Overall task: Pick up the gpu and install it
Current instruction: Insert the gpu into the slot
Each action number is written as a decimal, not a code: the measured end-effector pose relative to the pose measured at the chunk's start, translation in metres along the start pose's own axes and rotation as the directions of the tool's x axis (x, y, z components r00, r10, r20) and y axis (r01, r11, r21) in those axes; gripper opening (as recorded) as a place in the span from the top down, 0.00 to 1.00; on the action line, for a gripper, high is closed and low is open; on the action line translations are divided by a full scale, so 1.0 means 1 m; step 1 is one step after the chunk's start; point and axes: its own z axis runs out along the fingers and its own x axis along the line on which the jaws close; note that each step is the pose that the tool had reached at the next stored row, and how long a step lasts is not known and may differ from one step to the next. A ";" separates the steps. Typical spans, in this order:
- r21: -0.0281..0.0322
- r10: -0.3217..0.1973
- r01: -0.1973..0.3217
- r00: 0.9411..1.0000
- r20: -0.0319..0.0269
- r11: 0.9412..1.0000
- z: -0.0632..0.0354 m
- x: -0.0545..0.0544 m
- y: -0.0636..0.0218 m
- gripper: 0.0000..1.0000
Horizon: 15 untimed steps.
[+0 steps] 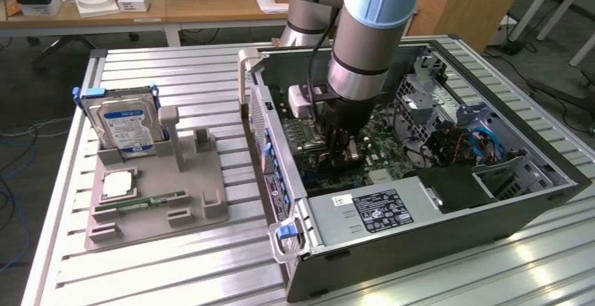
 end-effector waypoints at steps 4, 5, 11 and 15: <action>0.000 0.000 0.000 1.000 0.000 1.000 0.0006 0.000 0.0005 0.74; 0.000 0.000 0.000 1.000 0.000 1.000 0.0006 0.000 0.0005 0.74; 0.000 0.000 0.000 1.000 0.000 1.000 0.0006 0.000 0.0005 0.74; 0.000 0.000 0.000 1.000 0.000 1.000 0.0020 0.000 0.0004 0.74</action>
